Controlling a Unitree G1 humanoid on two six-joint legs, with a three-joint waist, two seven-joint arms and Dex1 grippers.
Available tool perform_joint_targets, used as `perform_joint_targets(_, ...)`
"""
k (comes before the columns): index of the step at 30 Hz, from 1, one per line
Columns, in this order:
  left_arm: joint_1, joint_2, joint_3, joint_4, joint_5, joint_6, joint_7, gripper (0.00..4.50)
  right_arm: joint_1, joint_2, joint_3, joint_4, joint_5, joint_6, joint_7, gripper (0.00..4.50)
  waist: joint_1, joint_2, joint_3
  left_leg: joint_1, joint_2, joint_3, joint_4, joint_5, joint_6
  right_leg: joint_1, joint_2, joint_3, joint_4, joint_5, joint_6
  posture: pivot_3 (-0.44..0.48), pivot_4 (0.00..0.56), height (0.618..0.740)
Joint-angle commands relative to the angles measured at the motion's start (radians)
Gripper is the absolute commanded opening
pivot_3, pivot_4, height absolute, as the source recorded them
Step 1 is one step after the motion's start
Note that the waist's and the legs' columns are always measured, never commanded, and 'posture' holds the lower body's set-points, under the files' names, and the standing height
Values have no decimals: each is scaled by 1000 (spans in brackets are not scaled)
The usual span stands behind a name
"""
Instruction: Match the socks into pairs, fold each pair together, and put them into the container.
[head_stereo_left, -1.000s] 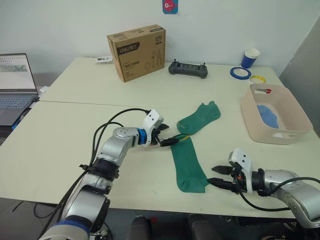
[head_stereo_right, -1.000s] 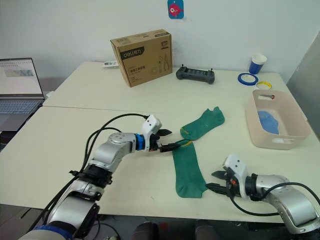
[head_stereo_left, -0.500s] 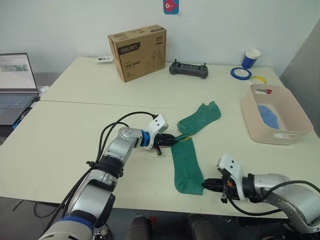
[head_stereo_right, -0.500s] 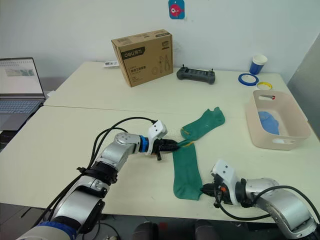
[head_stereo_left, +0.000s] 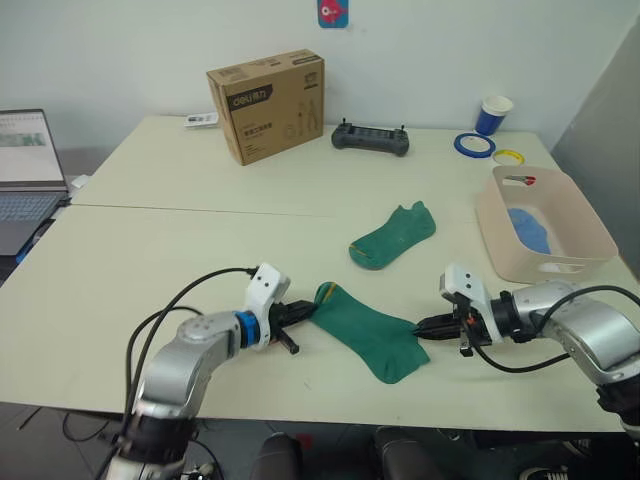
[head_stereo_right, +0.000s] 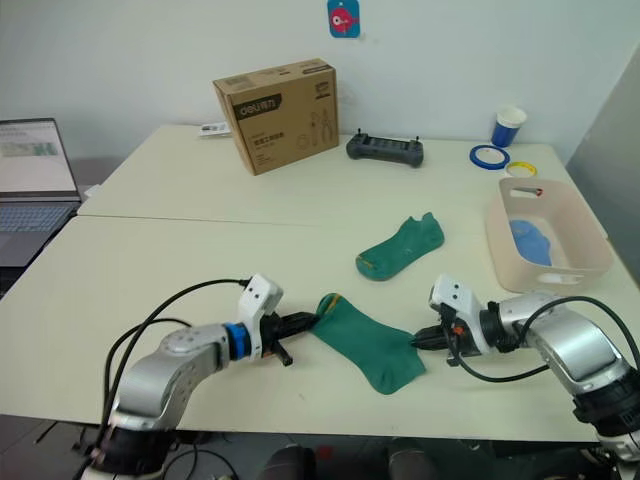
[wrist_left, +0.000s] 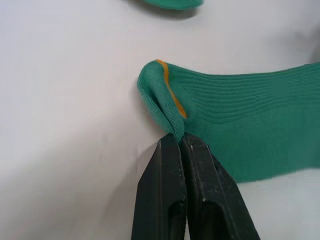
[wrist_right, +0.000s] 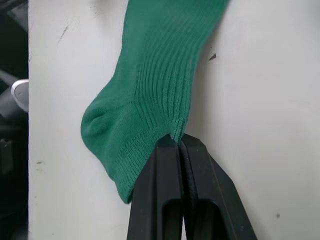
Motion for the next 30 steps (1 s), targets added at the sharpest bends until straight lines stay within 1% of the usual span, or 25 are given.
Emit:
perform_joint_targets(1,85,-57,33,-178,-50,72,107,21,-63,28,46,91,-57,-64,62,0,7,0,0,0,-1,0,0,0,0,0,0,0,0,0,0,0,150,740)
perform_joint_targets(2,120,-87,43,-216,-46,83,153,21,-84,43,64,129,-83,-89,68,0,9,0,0,0,-1,0,0,0,0,0,-1,0,0,0,0,0,150,740)
perform_joint_targets(5,188,-132,38,-283,-15,76,252,21,-121,72,93,211,-142,-153,84,0,10,0,0,0,-1,0,1,0,0,0,-1,0,0,1,1,0,150,740)
perform_joint_targets(8,211,-147,20,-290,9,20,306,21,-128,78,88,244,-158,-177,112,0,12,0,0,0,-1,0,1,0,0,0,-1,0,0,1,1,0,150,740)
perform_joint_targets(11,224,-158,8,-270,24,-32,340,21,-124,84,71,260,-167,-192,111,0,11,0,0,0,-1,1,1,0,0,0,-1,0,0,1,0,0,150,740)
perform_joint_targets(12,227,-168,9,-257,21,-56,344,0,-117,84,58,261,-169,-197,96,464,11,0,0,0,-1,0,1,0,0,0,-1,0,0,0,0,0,150,740)
perform_joint_targets(13,229,-167,9,-240,23,-80,344,215,-107,80,41,256,-166,-196,84,671,11,0,0,0,-1,0,1,0,0,0,-1,0,0,1,0,0,150,740)
perform_joint_targets(15,237,-151,19,-228,-6,-101,309,655,-81,71,-16,229,-148,-173,41,1360,11,0,0,0,-1,0,1,0,0,0,-1,0,0,1,0,0,150,740)
perform_joint_targets(18,222,-112,95,-222,-81,-98,252,1557,-11,48,-134,138,-73,-75,-2,2375,13,0,0,0,-1,1,0,0,0,-1,-1,0,0,0,0,0,150,740)
perform_joint_targets(21,194,-36,159,-184,-159,-94,164,2586,82,40,-234,20,0,11,-43,2418,14,0,0,0,-1,0,0,0,0,-1,0,0,0,0,-1,0,150,740)
perform_joint_targets(23,152,54,177,-99,-173,-126,71,3202,177,62,-310,-80,43,80,-115,2418,14,0,0,0,-1,0,0,0,0,-1,0,0,0,-1,-1,0,150,740)
perform_joint_targets(25,110,129,179,-16,-179,-166,-10,3202,266,81,-365,-168,75,121,-171,2418,15,0,0,0,0,-1,-1,0,0,-1,0,-1,0,-1,-3,0,150,740)
perform_joint_targets(26,80,159,164,36,-174,-187,-45,3202,308,97,-390,-210,93,154,-206,2418,14,0,0,0,0,-1,-1,0,0,-1,0,-1,0,-4,-7,0,150,740)
perform_joint_targets(27,49,182,141,83,-159,-214,-73,3202,346,108,-404,-246,103,175,-235,2418,14,0,0,0,-1,0,-1,0,0,-1,0,-1,0,-4,-8,0,150,740)
perform_joint_targets(30,-23,212,91,200,-126,-272,-121,3202,412,137,-424,-329,140,229,-297,2418,12,0,0,0,-1,2,0,0,0,-1,-1,1,-1,-4,-8,0,150,740)
